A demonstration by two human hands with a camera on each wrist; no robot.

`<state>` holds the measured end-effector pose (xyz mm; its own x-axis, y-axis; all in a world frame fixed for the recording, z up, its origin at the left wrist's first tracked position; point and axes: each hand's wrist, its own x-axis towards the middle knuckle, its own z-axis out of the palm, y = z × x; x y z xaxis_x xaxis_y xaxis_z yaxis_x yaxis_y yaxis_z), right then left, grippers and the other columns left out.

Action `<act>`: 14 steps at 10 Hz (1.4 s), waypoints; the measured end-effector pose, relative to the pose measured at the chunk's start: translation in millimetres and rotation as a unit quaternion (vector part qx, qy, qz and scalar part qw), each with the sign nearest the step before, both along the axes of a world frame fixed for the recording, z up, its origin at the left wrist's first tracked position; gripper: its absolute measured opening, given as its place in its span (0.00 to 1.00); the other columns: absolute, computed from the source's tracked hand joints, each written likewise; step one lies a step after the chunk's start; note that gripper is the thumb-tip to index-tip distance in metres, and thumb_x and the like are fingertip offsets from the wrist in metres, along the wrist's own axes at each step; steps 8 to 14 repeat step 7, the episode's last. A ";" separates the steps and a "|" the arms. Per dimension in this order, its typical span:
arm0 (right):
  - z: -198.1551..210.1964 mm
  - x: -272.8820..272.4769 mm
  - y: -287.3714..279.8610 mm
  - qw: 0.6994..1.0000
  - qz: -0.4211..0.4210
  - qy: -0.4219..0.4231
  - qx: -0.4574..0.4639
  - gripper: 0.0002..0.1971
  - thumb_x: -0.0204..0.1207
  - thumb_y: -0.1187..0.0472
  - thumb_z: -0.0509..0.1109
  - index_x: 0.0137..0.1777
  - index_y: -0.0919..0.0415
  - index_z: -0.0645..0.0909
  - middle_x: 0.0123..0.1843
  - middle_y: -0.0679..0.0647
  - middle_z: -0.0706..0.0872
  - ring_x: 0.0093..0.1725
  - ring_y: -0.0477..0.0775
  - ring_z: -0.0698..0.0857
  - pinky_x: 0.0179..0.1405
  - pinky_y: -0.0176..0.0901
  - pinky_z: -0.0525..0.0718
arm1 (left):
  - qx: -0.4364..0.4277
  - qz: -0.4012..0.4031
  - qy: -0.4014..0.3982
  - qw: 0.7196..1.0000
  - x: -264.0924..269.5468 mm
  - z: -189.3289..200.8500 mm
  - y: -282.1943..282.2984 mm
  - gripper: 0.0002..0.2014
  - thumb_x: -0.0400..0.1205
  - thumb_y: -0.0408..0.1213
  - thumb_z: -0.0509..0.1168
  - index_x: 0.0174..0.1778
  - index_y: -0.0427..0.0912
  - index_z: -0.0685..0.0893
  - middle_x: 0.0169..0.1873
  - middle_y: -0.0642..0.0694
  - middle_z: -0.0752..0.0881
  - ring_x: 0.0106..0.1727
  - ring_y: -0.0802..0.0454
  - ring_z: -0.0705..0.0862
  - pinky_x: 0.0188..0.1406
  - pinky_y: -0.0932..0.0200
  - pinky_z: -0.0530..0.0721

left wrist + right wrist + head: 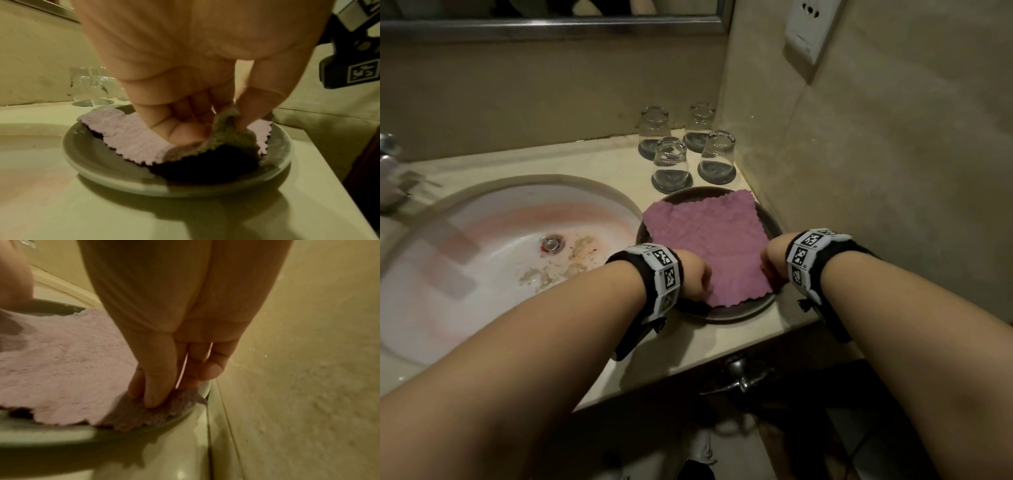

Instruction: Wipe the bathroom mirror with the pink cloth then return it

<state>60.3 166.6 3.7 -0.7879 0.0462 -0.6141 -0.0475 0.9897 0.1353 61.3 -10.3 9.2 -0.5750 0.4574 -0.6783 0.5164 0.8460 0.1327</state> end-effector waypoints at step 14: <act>-34.1 -39.7 -13.7 0.996 0.082 0.011 -0.023 0.18 0.73 0.57 0.71 0.64 0.53 0.79 0.63 0.59 0.83 0.59 0.64 0.84 0.62 0.52 0.84 | 0.015 0.046 0.101 0.994 -37.5 -36.6 -3.9 0.22 0.82 0.50 0.61 0.73 0.52 0.77 0.71 0.42 0.74 0.69 0.38 0.77 0.67 0.47 0.77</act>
